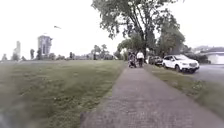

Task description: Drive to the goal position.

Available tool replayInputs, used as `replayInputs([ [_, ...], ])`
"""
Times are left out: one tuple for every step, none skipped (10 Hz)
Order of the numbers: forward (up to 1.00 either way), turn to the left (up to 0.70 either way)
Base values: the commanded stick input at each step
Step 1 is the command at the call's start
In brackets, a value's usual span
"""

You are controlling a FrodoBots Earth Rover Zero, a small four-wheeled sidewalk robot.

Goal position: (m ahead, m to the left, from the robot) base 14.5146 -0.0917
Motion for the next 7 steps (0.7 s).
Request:
replayInputs([
  [0.7,0.0],
  [0.7,0.0],
  [0.7,0.0],
  [0.7,0.0],
  [0.7,0.0],
  [0.7,0.0],
  [0.7,0.0],
])
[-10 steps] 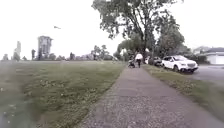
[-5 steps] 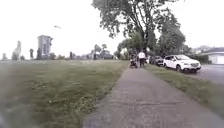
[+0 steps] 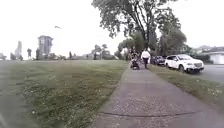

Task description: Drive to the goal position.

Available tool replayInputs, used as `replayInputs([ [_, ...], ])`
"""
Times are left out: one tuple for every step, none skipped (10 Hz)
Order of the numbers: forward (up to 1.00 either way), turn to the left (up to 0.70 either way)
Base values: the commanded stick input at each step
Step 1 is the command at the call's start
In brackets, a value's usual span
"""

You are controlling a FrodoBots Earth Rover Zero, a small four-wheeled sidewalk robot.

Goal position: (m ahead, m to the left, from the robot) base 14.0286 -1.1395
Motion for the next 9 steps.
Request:
replayInputs([
  [0.7,0.0],
  [0.7,0.0],
  [0.7,0.0],
  [0.7,0.0],
  [0.7,0.0],
  [0.7,0.0],
  [0.7,0.0],
  [0.7,0.0],
  [0.7,0.0],
])
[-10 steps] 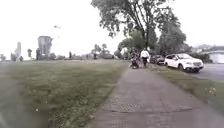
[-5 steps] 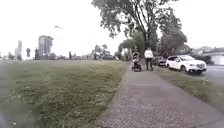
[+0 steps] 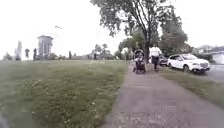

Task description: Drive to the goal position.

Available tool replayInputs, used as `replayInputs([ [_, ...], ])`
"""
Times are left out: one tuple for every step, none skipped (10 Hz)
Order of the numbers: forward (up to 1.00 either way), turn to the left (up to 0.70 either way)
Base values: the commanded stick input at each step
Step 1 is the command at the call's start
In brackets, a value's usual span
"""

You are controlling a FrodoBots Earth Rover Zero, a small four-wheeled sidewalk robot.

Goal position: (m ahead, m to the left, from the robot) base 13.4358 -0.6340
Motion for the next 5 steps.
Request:
replayInputs([
  [0.7,0.0],
  [0.7,0.0],
  [0.7,0.0],
  [0.7,0.0],
  [0.7,0.0],
])
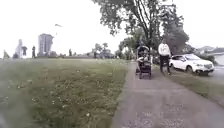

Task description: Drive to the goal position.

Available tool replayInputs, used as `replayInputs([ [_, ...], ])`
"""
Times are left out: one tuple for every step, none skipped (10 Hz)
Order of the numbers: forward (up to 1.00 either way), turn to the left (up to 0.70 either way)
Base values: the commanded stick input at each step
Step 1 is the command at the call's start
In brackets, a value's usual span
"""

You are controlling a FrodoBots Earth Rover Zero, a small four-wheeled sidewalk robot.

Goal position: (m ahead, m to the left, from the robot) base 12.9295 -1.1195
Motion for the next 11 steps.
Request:
replayInputs([
  [0.7,0.0],
  [0.7,0.0],
  [0.7,0.0],
  [0.7,0.0],
  [0.7,0.32],
  [0.7,0.35],
  [0.7,0.35],
  [0.7,0.35],
  [0.7,0.35],
  [0.7,0.35],
  [0.7,0.35],
])
